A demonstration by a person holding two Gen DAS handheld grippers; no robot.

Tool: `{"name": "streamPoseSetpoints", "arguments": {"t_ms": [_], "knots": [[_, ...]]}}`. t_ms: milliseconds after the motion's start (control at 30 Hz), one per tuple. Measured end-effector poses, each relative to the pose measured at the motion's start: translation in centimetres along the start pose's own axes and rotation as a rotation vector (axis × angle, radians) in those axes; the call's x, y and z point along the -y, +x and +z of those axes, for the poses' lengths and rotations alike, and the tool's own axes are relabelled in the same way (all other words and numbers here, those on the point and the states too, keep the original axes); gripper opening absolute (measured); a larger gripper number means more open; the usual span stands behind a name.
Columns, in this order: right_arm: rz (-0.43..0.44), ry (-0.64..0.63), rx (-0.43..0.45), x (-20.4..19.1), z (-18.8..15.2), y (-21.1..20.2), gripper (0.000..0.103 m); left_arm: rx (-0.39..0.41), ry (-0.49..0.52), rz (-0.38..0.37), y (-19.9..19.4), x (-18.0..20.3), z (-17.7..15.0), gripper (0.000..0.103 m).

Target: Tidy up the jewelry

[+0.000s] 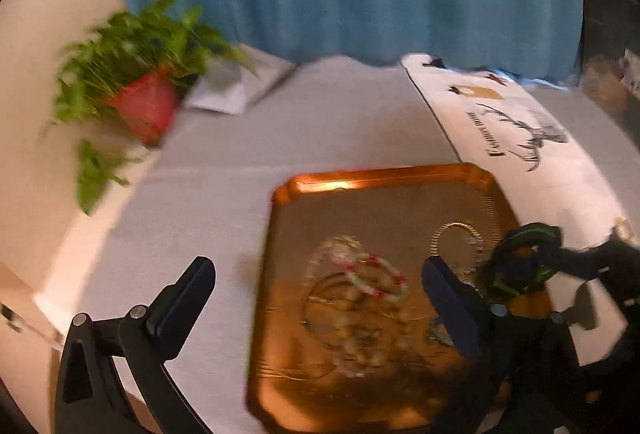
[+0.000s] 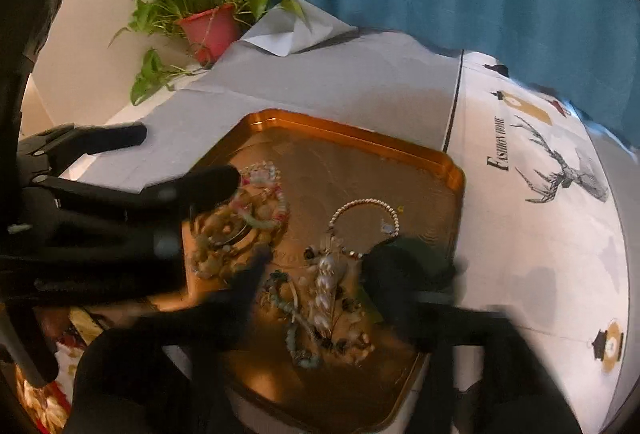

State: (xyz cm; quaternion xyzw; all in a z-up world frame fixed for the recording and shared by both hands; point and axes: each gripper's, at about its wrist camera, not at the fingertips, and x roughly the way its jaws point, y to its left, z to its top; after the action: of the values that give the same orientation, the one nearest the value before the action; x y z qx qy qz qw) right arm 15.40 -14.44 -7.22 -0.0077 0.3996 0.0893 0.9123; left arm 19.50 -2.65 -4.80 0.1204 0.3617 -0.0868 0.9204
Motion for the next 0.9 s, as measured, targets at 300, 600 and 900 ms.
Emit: {"name": "streamPoseSetpoints", "arguments": {"t_ms": [300, 600, 900], "knots": [[-0.08, -0.034, 0.03, -0.8, -2.6, -4.6, 0.082, -0.013, -0.076, 0.001, -4.8, 0.1, -3.0, 0.103], [-0.147, 0.038, 0.048, -0.8, -6.1, -9.3, 0.083, 0.017, -0.099, 0.016, -10.5, 0.9, -6.4, 0.103], [-0.147, 0.032, 0.079, -2.1, -6.9, -12.0, 0.083, 0.039, -0.112, 0.022, -13.3, 0.8, -7.5, 0.103]]}}
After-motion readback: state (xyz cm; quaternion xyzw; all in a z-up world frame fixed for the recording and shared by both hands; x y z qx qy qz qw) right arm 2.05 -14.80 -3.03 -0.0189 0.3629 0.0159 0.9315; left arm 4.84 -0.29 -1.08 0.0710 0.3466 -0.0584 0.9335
